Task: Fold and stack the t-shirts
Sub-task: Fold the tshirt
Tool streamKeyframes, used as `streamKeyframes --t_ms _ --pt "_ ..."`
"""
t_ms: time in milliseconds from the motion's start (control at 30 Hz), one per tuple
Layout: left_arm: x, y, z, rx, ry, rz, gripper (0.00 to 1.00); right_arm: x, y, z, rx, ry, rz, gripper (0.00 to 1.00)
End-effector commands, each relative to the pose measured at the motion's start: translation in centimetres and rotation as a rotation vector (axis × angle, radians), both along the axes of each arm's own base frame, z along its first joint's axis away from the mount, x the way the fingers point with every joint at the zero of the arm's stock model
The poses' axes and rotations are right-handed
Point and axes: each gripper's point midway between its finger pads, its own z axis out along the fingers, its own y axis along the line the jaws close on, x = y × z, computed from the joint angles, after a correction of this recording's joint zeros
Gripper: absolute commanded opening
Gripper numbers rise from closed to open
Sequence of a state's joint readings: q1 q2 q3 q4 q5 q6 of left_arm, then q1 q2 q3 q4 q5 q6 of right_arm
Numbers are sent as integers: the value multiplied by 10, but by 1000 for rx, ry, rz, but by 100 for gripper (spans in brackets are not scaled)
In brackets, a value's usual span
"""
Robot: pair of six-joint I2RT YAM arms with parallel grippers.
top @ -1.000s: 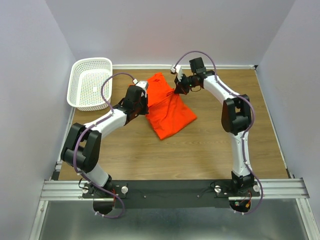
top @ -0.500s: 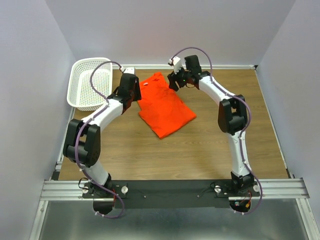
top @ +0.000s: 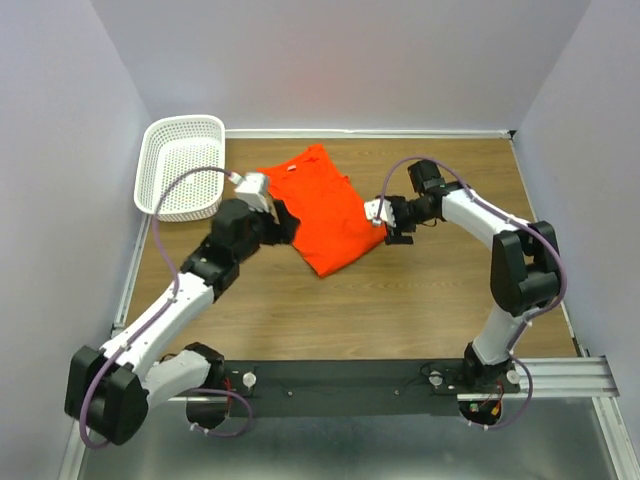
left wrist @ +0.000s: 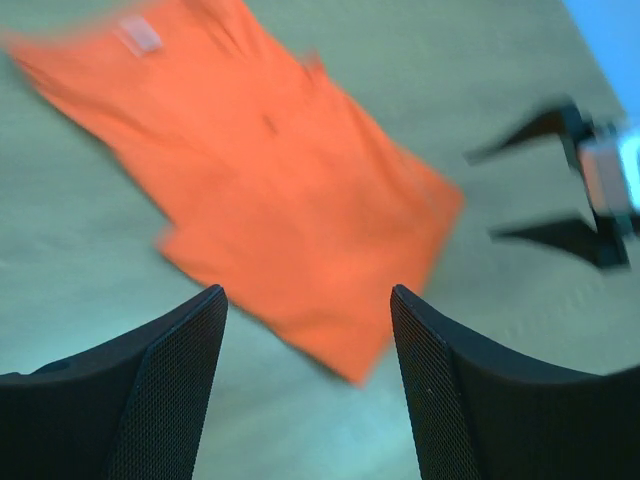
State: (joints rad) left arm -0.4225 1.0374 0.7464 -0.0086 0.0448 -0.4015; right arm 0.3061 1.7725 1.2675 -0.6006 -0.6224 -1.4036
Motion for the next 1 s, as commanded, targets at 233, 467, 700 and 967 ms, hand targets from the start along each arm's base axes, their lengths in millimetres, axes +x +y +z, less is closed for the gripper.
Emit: streamKeyframes --t_ms 233,467,700,967 --pt "-77 -99 -112 68 324 -203 75 -22 -2 -53 -73 18 264 76" --pt "-68 -131 -137 242 316 -252 76 -13 2 -65 -73 48 253 72" --pt "-62 -122 -191 457 449 -207 77 -13 0 -82 -94 102 229 46" --pt "-55 -106 -193 535 423 -94 77 -19 -2 -93 -99 141 215 31"
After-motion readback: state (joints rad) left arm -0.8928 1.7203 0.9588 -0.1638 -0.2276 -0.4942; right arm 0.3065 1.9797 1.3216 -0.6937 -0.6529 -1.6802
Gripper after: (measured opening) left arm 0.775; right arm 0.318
